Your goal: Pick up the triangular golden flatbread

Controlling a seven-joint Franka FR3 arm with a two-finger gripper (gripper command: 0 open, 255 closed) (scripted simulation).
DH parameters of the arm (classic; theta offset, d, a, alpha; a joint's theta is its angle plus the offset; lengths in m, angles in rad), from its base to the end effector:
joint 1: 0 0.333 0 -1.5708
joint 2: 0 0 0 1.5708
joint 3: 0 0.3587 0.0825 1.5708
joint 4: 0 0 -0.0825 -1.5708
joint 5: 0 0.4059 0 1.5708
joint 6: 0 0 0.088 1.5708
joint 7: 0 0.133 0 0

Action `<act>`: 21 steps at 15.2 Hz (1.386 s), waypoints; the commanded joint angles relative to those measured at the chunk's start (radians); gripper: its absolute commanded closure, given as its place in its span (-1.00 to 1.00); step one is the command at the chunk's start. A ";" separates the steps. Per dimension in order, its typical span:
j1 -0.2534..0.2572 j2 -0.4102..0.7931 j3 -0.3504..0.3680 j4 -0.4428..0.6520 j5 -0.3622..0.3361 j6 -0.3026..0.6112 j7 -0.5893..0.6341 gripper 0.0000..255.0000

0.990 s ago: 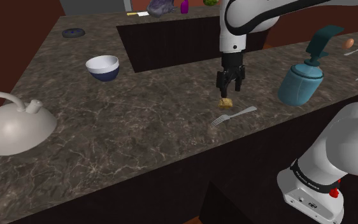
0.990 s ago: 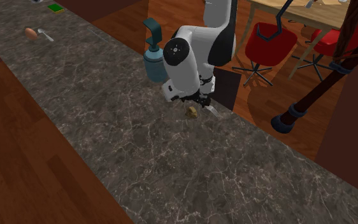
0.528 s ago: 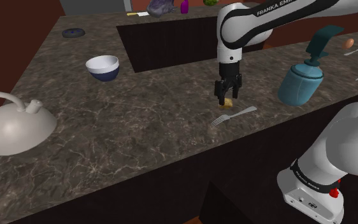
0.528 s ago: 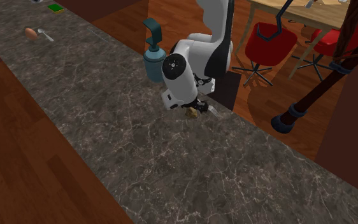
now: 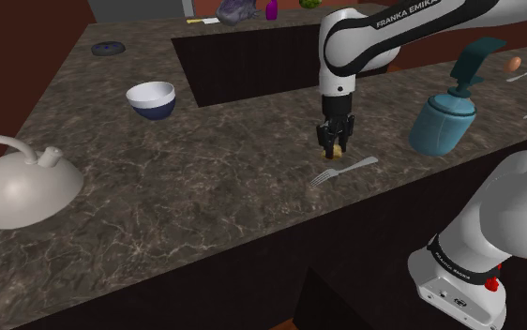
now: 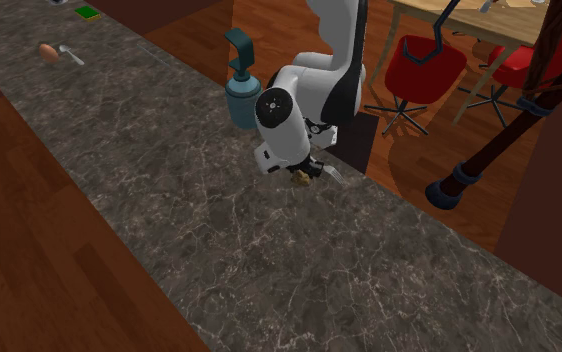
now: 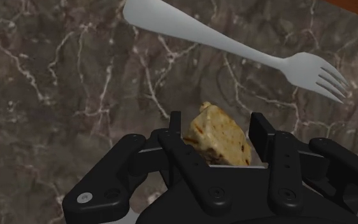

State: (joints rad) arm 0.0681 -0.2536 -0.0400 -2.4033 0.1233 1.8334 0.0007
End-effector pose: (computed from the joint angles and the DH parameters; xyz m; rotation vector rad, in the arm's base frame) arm 0.4169 0.0246 0.3949 -2.9855 0.0310 0.4796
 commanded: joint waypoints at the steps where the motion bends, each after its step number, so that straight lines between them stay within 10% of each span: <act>1: 0.000 0.000 0.000 0.000 0.000 0.000 0.000 1.00; 21: -0.002 -0.067 -0.001 0.145 -0.008 -0.210 0.025 1.00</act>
